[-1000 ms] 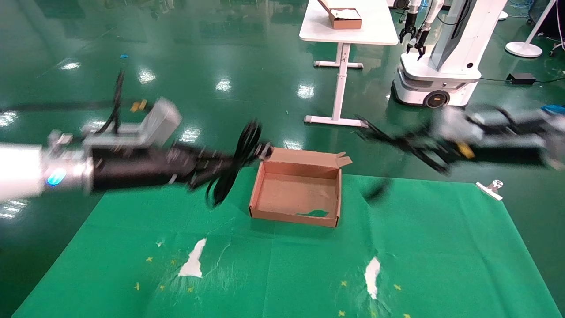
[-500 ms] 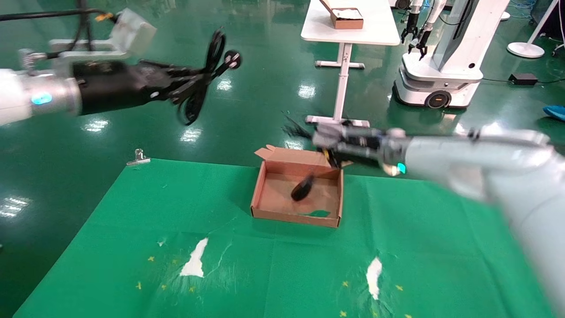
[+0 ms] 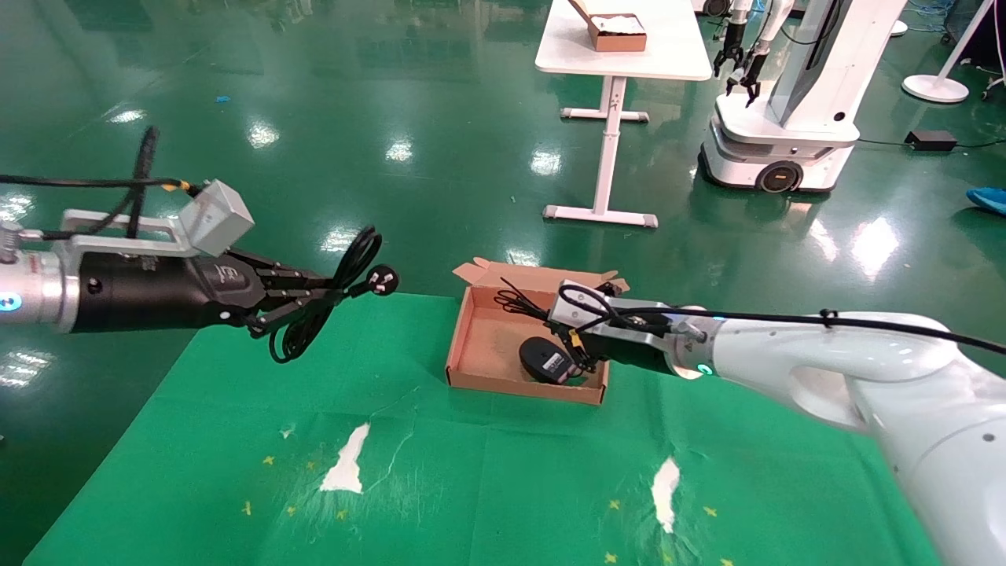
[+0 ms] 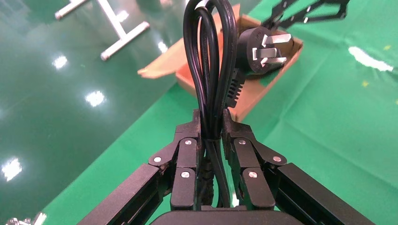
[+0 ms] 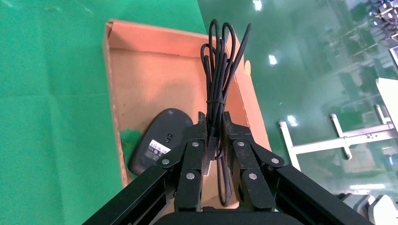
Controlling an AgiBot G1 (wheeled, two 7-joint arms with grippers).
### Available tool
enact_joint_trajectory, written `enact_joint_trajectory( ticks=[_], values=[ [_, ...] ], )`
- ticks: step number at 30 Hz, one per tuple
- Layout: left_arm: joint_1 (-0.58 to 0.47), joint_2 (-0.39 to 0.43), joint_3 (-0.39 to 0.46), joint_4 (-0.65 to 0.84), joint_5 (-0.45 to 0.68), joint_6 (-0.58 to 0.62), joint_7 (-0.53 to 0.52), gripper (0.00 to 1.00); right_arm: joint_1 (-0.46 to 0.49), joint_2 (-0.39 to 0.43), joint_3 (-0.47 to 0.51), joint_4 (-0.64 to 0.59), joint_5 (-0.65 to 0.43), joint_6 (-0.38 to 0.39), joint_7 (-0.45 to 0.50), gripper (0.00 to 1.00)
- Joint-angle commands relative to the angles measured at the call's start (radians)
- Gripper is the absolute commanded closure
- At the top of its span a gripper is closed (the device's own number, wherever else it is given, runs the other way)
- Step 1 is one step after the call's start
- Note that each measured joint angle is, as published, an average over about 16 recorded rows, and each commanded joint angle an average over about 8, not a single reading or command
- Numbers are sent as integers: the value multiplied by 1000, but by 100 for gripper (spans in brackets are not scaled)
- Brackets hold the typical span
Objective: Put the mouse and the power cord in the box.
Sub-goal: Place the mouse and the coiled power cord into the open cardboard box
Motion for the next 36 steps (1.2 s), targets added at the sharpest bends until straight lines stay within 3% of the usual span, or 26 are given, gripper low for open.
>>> enact_joint_trajectory(
  ticks=[1, 12, 17, 21, 29, 36],
  values=[
    [6, 5, 10, 1, 14, -11, -4, 100, -1, 1, -2, 4, 5, 2, 8, 0],
    [80, 239, 60, -74, 86, -249, 45, 100, 80, 56, 21, -23, 40, 86, -75, 0],
    [177, 298, 73, -204, 66, -413, 51, 100, 157, 117, 32, -21, 52, 69, -132, 0],
    [245, 301, 120, -343, 41, -441, 28, 100, 212, 181, 43, -8, 68, -39, -162, 0],
    [267, 301, 295, -531, 50, -460, -15, 100, 279, 320, 58, 16, 107, -428, -152, 0],
    [250, 303, 459, -620, 90, -592, -31, 100, 309, 362, 43, 35, 91, -527, -99, 0]
  ],
)
